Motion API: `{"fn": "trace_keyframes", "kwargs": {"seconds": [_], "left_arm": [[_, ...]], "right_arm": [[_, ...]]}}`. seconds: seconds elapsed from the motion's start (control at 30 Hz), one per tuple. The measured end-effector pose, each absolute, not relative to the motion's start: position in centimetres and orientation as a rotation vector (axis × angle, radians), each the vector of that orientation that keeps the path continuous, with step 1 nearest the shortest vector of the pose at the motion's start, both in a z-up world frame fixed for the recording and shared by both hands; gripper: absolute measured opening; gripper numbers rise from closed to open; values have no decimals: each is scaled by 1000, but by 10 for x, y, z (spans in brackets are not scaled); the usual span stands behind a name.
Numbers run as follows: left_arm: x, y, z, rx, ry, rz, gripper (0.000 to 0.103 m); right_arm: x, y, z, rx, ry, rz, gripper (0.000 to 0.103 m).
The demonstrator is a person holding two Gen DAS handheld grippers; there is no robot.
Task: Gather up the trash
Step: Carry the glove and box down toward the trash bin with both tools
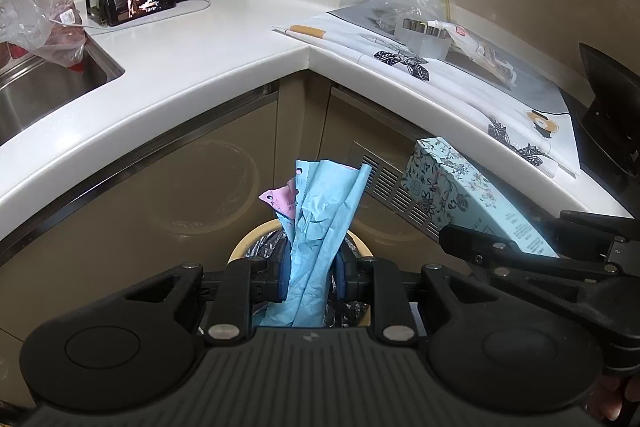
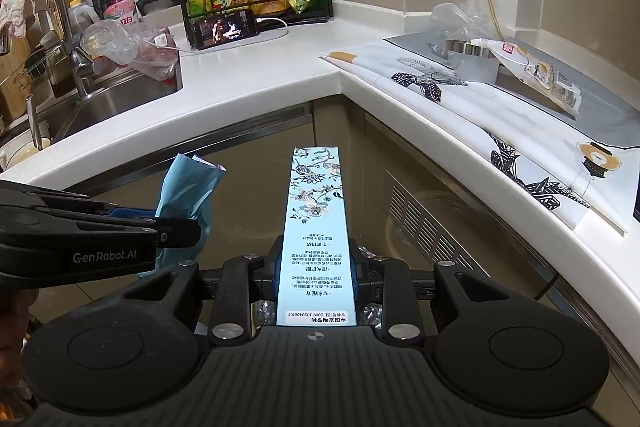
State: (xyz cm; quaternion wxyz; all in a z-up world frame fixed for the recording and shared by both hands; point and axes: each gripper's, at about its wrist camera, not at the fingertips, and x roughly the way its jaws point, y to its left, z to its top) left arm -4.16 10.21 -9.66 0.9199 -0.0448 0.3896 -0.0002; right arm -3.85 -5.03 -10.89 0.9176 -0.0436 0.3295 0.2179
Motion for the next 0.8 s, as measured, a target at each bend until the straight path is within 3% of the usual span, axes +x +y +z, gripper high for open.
{"fn": "trace_keyframes", "kwargs": {"seconds": [0.8], "left_arm": [[-2, 110, -113, -100, 851, 2, 24]], "right_arm": [[0, -42, -134, -84, 754, 416, 31]]}}
